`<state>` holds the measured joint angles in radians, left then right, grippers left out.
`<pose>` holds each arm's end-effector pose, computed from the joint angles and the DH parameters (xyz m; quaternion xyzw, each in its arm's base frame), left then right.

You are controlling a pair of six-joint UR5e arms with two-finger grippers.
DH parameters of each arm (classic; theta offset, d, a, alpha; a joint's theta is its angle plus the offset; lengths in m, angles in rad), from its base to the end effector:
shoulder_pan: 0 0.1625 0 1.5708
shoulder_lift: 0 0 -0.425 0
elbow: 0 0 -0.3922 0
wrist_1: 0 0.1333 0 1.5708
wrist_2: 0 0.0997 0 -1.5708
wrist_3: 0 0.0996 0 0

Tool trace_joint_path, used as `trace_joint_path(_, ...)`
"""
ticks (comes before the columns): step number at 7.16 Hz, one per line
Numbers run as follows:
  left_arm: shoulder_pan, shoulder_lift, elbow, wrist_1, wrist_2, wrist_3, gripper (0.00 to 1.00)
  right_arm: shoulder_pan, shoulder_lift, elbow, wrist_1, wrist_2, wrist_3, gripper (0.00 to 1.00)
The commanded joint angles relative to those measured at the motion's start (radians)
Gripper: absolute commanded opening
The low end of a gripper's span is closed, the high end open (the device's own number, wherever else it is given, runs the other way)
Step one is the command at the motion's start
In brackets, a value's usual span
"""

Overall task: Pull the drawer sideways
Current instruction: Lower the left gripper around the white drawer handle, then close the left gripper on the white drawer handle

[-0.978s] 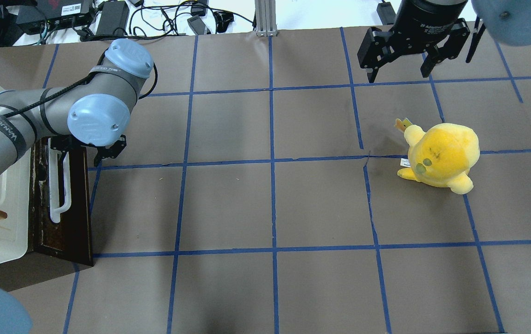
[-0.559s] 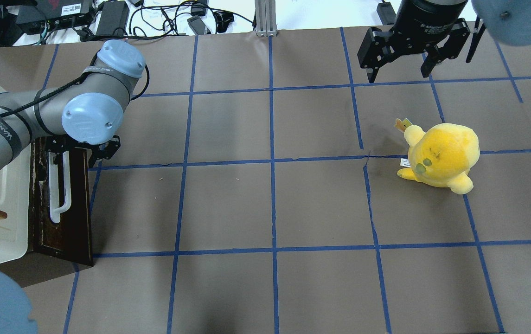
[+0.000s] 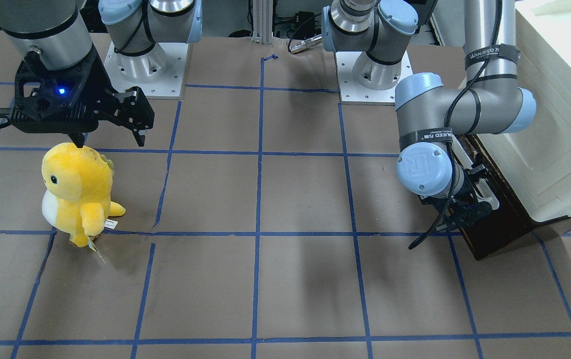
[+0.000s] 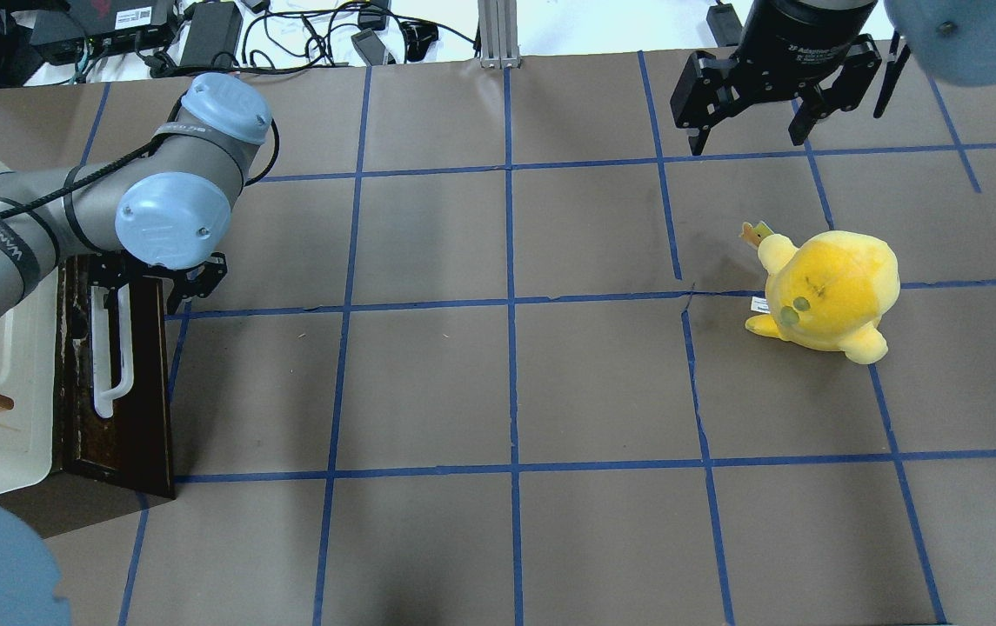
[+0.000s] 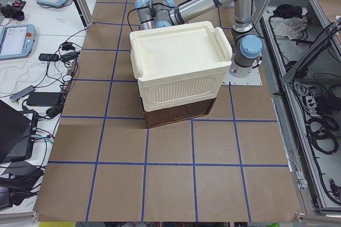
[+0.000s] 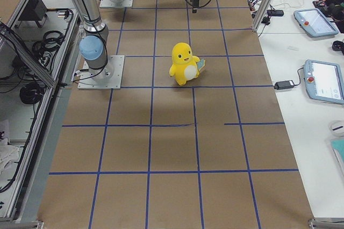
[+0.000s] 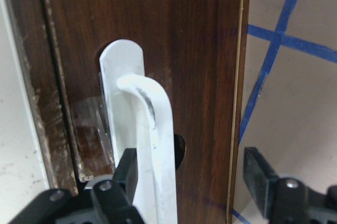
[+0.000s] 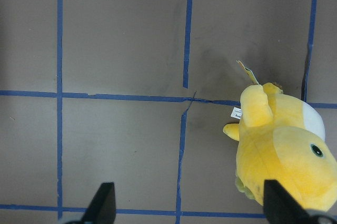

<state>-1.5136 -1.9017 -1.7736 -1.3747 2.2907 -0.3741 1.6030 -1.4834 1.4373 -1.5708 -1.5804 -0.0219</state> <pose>-0.0364 -0.5480 0.2612 -0.1396 0.9139 0.1005 0.3677 0.1494 -0.5285 0.5091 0.0269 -0.9994 0.0231 0.0047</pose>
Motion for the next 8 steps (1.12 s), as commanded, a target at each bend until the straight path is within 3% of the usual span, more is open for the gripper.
trace_joint_path(1,0.001,0.004,-0.001,-0.01,-0.002,0.0,0.67,0.0,0.0,0.0,0.0,-0.001,0.0,1.0)
trace_joint_path(8,0.015,0.0,-0.009,-0.012,-0.004,0.001,0.67,0.0,0.0,0.0,0.0,-0.001,0.0,1.0)
